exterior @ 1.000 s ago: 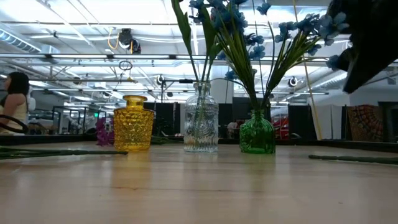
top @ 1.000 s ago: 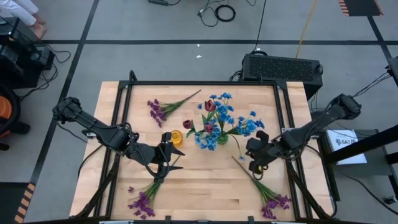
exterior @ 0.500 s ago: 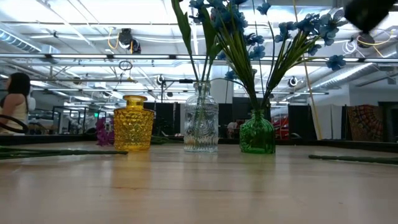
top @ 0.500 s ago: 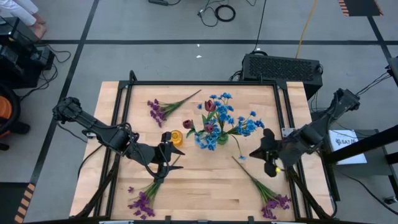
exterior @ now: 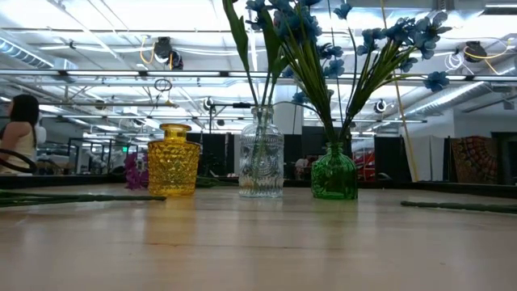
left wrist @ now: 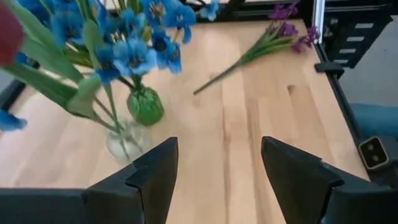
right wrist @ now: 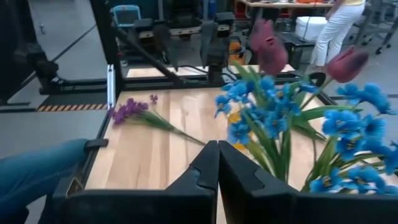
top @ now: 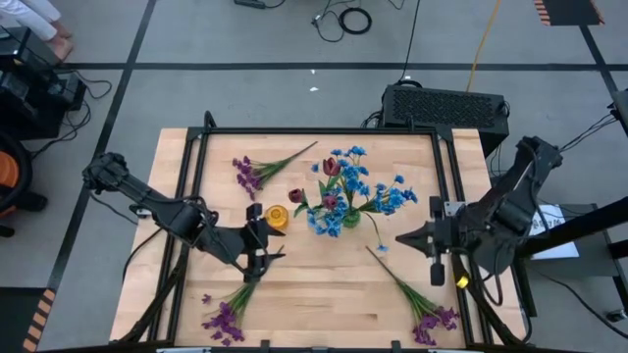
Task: Sort flowers into vase by color
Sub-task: Put the bottom left purple flowers into the yellow vase
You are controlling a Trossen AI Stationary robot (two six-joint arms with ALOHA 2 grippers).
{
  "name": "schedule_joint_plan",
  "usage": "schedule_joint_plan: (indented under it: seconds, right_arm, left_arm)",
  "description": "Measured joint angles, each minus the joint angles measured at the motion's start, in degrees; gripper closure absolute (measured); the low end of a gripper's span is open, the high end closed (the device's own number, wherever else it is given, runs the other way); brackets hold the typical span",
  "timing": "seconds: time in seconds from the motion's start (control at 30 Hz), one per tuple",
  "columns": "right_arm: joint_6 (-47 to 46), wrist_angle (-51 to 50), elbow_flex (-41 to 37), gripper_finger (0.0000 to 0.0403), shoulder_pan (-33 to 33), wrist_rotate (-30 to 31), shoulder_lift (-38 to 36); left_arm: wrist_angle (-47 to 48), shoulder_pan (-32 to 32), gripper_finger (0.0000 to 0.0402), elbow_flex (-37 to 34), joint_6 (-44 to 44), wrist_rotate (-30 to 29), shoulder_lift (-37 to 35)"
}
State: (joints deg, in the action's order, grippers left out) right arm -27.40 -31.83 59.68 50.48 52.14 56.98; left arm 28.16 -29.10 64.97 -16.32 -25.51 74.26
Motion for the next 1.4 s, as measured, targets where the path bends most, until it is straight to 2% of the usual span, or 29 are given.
schedule_joint_plan:
  seconds: [0.17,0.33,0.47,0.67,0.77,0.87,0.97,1.1,1.4]
  right_arm:
    - [-0.29,0.37,0.0,0.0403,1.41,-0.79,1.62]
    - [-0.24,0.37,-0.02,0.0403,1.4,-4.28,1.78]
    - [-0.21,0.37,-0.02,0.0403,1.4,-4.47,2.07]
    - [-0.19,3.76,-0.07,0.0403,1.38,-4.02,2.23]
    - [3.8,15.63,-0.09,0.0403,1.34,-2.52,2.37]
    - [14.21,28.14,0.0,0.0403,1.34,-2.49,3.95]
    - [22.37,34.32,0.0,0.0403,1.31,-2.67,6.31]
    - [24.61,35.51,-0.02,0.0403,0.24,-2.68,8.22]
    - [21.4,35.5,-0.07,0.0403,-0.76,-2.74,8.95]
  left_arm:
    - [3.45,-3.53,0.0164,0.0,-7.67,1.63,0.3]
    - [8.61,-10.96,0.0165,0.0,-15.09,3.23,0.3]
    - [13.86,-16.91,0.0165,0.0,-24.65,3.22,1.72]
    - [18.03,-22.92,0.0165,-0.63,-36.55,-1.35,6.9]
    - [17.78,-23.63,0.0165,-1.9,-40.59,-4.84,9.87]
    - [17.94,-23.52,0.0165,-3.21,-44.63,-5.81,12.95]
    - [17.81,-23.49,0.0165,-3.39,-45.32,-5.78,16.18]
    - [17.11,-23.02,0.0165,-3.39,-47.18,-5.67,19.94]
    - [17.08,-19.92,0.0165,-3.41,-55.41,-3.74,25.03]
